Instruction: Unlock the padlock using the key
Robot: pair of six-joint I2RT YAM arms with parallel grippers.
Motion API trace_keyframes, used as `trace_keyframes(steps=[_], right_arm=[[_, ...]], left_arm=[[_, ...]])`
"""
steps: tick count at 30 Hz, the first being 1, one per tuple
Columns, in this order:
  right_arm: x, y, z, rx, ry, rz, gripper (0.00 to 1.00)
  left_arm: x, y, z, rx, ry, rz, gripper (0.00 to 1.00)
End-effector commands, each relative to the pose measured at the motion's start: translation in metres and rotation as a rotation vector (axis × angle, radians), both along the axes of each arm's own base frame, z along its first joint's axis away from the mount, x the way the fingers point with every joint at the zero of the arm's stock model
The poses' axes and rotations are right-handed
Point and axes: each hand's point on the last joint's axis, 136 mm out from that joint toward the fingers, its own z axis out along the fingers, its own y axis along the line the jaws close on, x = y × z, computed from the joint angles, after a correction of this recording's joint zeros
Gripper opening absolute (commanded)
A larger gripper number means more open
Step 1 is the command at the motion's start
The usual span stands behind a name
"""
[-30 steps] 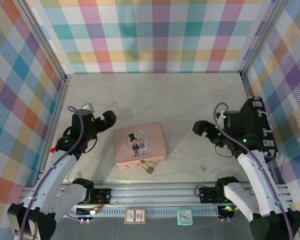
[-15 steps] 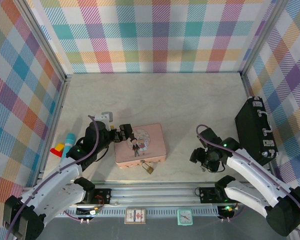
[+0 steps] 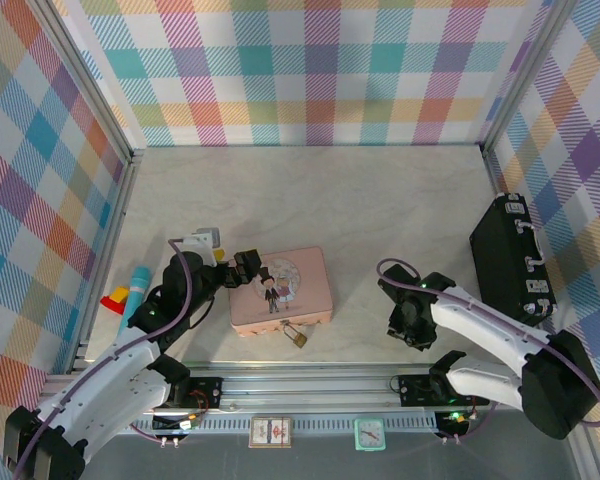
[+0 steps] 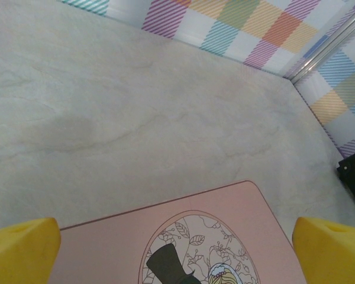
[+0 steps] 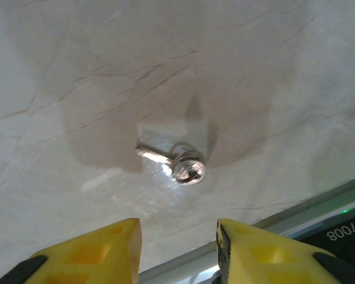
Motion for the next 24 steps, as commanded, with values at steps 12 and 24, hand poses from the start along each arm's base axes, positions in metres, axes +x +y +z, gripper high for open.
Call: trace_keyframes(steps=[12,24], right_arm=[[0.002,-0.008,-0.003,-0.049,-0.060,-0.174,0.31],[0.000,-0.015,-0.014,-0.156,-0.108,-0.414,0.33]], left_arm=[[-0.005,-0.002,0.006,-0.021,-0.032,-0.013,1.00],[-0.008,-0.001,0.008,-0.034,-0.039,-0.014,1.00]])
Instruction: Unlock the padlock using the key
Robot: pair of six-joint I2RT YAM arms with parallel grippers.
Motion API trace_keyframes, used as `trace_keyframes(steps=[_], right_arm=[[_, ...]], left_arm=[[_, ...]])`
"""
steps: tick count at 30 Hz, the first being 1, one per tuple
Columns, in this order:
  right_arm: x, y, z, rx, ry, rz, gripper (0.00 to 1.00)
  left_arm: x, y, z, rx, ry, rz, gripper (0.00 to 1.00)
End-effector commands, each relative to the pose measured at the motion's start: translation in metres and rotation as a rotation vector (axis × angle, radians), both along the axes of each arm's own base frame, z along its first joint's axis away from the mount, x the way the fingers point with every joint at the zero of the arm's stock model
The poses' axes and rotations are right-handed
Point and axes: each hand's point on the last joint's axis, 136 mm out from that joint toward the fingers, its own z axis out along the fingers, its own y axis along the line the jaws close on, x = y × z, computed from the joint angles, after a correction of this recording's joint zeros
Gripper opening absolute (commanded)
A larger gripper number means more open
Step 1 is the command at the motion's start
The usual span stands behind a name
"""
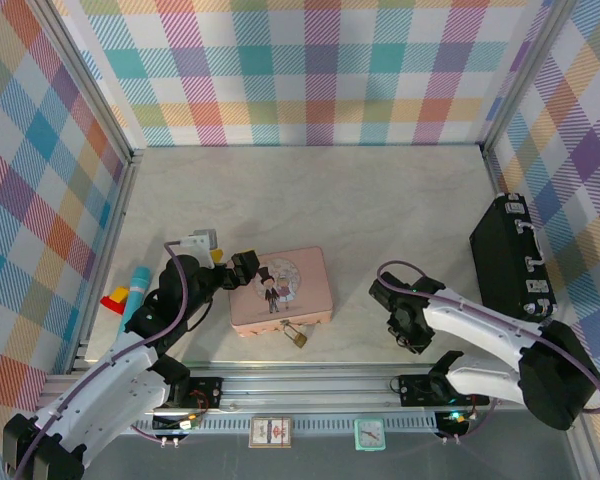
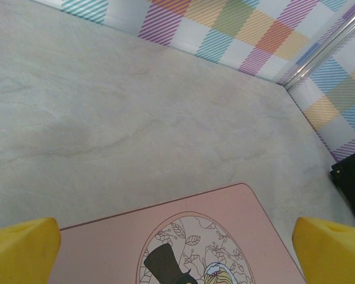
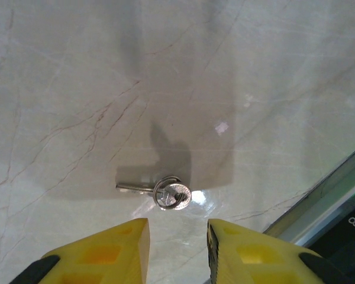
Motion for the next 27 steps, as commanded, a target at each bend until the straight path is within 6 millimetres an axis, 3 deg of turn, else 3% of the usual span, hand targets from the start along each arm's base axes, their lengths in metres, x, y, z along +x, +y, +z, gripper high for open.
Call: trace_keyframes(steps=[1,10,27], right_arm=[[-0.002,-0.010,-0.007,-0.056,-0.023,-0.121,0.33],[0.016,-0.007,-0.019,-0.034,-0.119,-0.103,0.33],[0.013,-0.007,-0.022,-0.016,-0.118,-0.091,0.20]], left_arm=[[-0.003,-0.003,0.004,-0.019,-0.016,-0.012,1.00],[-0.003,-0.003,0.003,-0.014,-0.018,-0.011,1.00],[0.000,-0.002,-0.001,-0.002,-0.012,-0.004,1.00]])
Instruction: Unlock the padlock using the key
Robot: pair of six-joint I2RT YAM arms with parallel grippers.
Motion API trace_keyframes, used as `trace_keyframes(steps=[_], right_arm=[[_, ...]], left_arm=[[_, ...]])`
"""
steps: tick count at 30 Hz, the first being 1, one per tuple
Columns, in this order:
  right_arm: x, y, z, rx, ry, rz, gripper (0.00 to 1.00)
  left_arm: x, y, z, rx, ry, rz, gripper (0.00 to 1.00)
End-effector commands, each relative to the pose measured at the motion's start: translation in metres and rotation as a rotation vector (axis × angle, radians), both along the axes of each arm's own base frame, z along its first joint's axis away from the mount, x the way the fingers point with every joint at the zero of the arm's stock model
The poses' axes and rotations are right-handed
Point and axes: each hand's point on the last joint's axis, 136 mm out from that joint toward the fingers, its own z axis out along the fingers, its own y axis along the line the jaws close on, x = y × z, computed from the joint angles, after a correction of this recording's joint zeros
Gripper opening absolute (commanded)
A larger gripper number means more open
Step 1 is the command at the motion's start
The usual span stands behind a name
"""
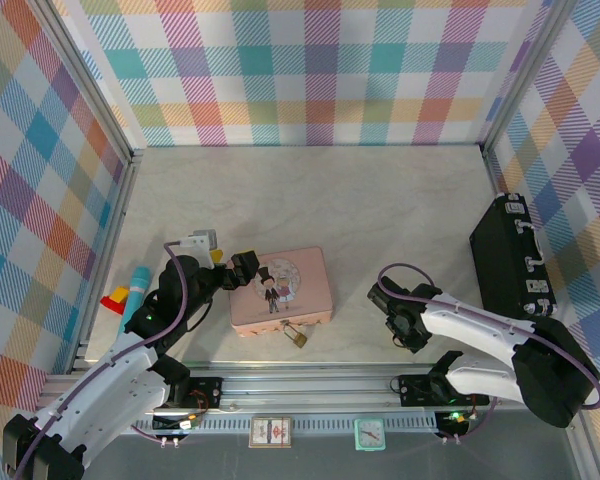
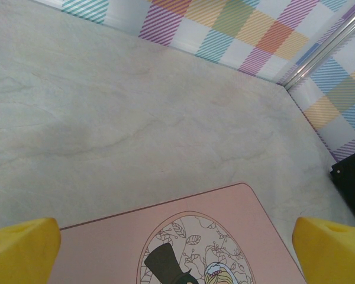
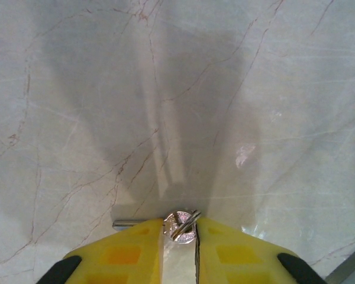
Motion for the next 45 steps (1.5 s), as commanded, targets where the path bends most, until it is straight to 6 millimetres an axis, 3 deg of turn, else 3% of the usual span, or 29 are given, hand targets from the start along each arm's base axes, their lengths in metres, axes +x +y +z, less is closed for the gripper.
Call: trace_keyframes(steps=[1,7,15,25,37,45], right_arm=[[-0.006,-0.004,-0.007,-0.012,0.013,0.005,0.18],[-0.006,-0.006,-0.007,-0.012,0.000,0.007,0.08],[0.004,-0.006,0.009,-0.006,-0.068,0.059,0.03],[0.047,0.032,0.056,0.089,-0.295,0.375,0.00],[0.066,0.067,0.098,0.196,-0.470,0.577,0.00],[0.080,0.101,0.156,0.277,-0.571,0.709,0.00]], left_arm=[[0.000,-0.002,0.000,-0.001,-0.012,-0.004,1.00],[0.000,-0.002,-0.001,0.003,-0.011,0.000,1.00],[0.002,-0.002,-0.004,0.014,-0.005,0.004,1.00],[0.006,-0.010,-0.010,0.013,0.019,-0.025,1.00],[0.006,-0.042,-0.016,-0.017,0.053,-0.174,1.00],[-0.009,-0.084,-0.010,-0.051,0.021,-0.384,1.00]])
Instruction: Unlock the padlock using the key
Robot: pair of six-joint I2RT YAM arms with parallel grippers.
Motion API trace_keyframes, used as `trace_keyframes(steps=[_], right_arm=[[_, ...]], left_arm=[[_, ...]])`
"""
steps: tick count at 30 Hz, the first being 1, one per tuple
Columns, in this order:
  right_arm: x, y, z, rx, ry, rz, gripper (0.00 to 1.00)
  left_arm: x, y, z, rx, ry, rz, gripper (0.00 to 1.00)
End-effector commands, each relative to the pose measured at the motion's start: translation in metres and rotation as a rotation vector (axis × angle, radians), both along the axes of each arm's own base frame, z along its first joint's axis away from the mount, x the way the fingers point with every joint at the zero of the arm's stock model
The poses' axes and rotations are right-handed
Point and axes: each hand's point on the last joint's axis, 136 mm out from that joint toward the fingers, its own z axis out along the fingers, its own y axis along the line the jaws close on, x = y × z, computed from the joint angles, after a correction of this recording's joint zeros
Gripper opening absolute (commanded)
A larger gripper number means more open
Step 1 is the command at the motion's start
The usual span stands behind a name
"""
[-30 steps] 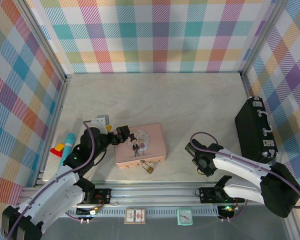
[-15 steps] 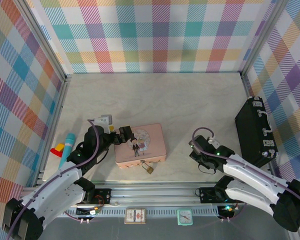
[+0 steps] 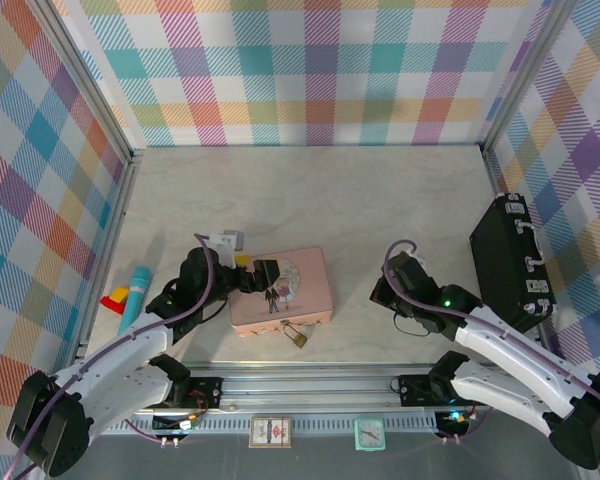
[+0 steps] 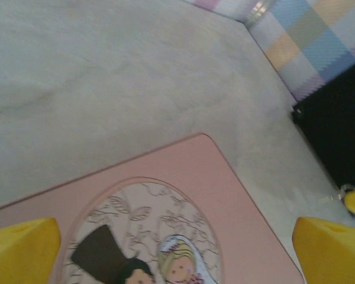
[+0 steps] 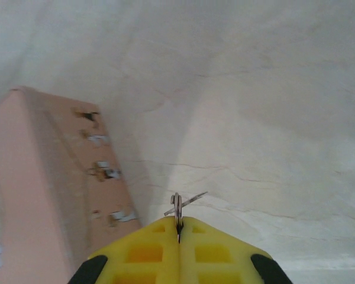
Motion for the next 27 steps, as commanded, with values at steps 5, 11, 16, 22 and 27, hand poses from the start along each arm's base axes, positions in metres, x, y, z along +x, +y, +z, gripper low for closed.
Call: trace_keyframes(steps=[5,11,16,22,27], right_arm=[[0.015,0.045,0.073,0.124,-0.123,0.174,0.00],[0.016,0.071,0.115,0.244,-0.176,0.263,0.00],[0.018,0.088,0.139,0.330,-0.231,0.321,0.00],[0.019,0.105,0.169,0.402,-0.298,0.392,0.00],[0.017,0.114,0.176,0.433,-0.302,0.437,0.00]], left_arm=[[-0.016,-0.056,0.033,-0.094,-0.202,-0.225,1.00],[-0.031,-0.085,0.053,-0.065,-0.454,-0.336,1.00],[-0.025,-0.101,0.074,-0.057,-0.641,-0.379,0.96],[-0.020,-0.129,0.086,-0.088,-0.776,-0.465,0.86],[-0.016,-0.143,0.093,-0.109,-0.826,-0.503,0.76]])
